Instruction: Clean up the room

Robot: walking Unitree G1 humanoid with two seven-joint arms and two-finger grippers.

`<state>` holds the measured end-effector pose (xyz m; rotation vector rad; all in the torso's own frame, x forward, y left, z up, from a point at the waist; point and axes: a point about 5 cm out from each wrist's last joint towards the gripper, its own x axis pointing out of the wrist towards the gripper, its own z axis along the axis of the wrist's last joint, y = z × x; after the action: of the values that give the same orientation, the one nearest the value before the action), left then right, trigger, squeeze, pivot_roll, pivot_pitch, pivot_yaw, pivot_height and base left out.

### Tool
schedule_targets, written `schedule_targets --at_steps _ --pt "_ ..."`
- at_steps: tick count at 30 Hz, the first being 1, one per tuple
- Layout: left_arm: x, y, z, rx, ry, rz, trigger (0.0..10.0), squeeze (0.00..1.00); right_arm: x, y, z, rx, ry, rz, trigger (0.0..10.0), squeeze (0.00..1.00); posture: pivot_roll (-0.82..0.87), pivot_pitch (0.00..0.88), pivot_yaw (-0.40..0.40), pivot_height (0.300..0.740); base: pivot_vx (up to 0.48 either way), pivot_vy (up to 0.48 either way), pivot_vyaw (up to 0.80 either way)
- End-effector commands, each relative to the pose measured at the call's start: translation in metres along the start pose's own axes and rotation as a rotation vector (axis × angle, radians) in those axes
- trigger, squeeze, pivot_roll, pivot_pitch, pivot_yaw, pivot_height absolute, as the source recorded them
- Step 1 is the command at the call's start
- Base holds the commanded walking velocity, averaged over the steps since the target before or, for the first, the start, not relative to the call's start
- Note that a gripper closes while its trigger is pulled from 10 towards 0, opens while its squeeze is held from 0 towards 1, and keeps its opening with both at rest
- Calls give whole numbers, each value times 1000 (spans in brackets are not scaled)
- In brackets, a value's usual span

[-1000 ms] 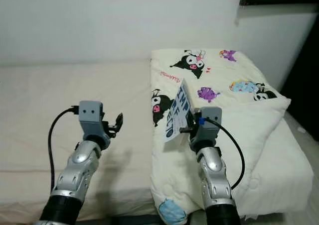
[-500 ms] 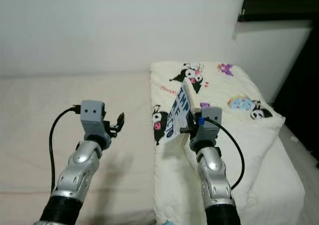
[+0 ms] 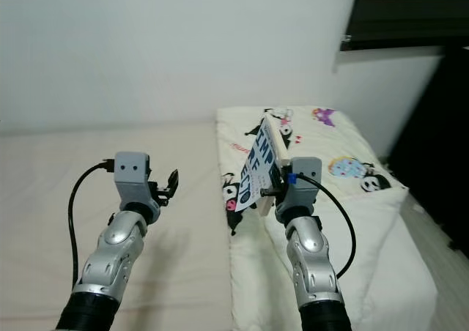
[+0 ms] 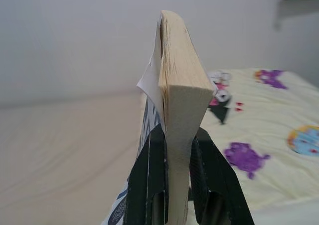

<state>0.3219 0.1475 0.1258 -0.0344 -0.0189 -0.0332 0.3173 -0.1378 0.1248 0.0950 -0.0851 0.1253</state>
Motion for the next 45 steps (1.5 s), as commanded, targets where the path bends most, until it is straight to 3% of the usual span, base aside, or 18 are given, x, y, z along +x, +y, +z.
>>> schedule_targets --at_steps 1,7,15,20,34,45 --pt "-2 1 -4 17 19 -6 10000 0 0 1 2 3 -8 1 10000 0 -5 0 -40 740 0 0 0" --pt "-4 1 -16 86 94 -18 10000 0 0 -4 -11 -21 67 -55 10000 0 -4 0 -40 740 0 0 0" --pt "-5 2 -15 82 87 -15 10000 0 -2 -5 -15 -34 83 -62 10000 0 -1 3 -43 740 0 0 0" --pt "-5 3 -14 84 82 -15 10000 0 -1 -4 -22 -99 123 -69 10000 0 0 1 -40 740 0 0 0" --pt "-6 -3 -14 86 85 -44 10000 0 -4 -7 -28 -104 158 -93 10000 0 0 0 -36 740 0 0 0" --pt "-7 -7 -15 90 92 -58 10000 0 -3 0 -28 -112 158 -68 10000 0 1 0 -39 740 0 -480 800"
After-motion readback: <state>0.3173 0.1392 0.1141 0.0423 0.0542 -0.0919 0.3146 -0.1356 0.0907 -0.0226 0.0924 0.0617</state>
